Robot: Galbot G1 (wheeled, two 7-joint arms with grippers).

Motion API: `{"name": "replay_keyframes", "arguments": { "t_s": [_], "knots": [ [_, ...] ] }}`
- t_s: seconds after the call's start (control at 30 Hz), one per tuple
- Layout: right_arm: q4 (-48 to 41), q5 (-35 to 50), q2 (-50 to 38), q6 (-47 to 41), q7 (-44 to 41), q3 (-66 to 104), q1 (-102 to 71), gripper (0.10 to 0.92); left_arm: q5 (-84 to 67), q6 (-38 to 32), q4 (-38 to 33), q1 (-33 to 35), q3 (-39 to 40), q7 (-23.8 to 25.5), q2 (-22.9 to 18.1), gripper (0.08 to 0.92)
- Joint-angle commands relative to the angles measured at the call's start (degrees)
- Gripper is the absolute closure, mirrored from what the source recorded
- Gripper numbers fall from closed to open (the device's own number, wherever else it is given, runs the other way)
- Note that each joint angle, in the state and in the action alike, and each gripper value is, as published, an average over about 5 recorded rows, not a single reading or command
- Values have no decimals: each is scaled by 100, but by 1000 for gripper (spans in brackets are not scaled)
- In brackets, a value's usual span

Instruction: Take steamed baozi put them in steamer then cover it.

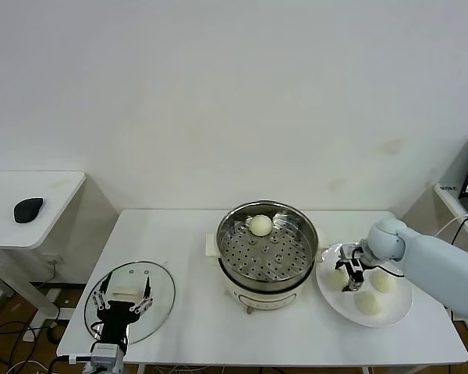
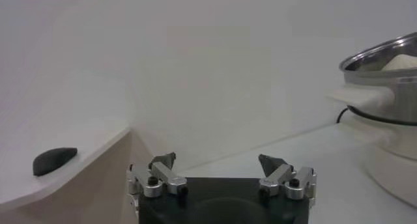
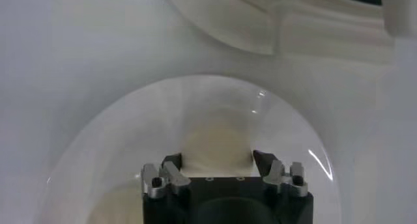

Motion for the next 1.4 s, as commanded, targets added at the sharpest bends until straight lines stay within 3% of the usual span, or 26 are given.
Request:
{"name": "replay_keyframes", "arguments": {
  "t_s": [0.03, 0.3, 0.6, 0.77, 1.07, 1.4],
  "knots": [
    [64, 33, -32, -16, -50, -3, 126, 398, -6, 1, 6, -5, -2, -2, -1, 177],
    [605, 612, -683, -215, -237, -521, 1458, 414, -85, 8, -64, -19, 11, -19, 23, 177],
    [1379, 1950, -889, -643, -366, -2538, 4518, 408, -151, -32, -109, -18, 10, -15, 83, 177],
    [1827, 2832, -388, -1013, -106, -3153, 5446, 405, -164, -60, -124, -32, 17, -16, 98, 177],
    [2121, 4151, 1124, -1958, 848, -3368, 5096, 397, -147, -71, -70, -105, 62, -13, 46, 177],
    [1371, 4306, 2379, -2448, 1299, -3006, 4067, 397, -117, -71, -83, -99, -6, -9, -65, 177]
  ]
}}
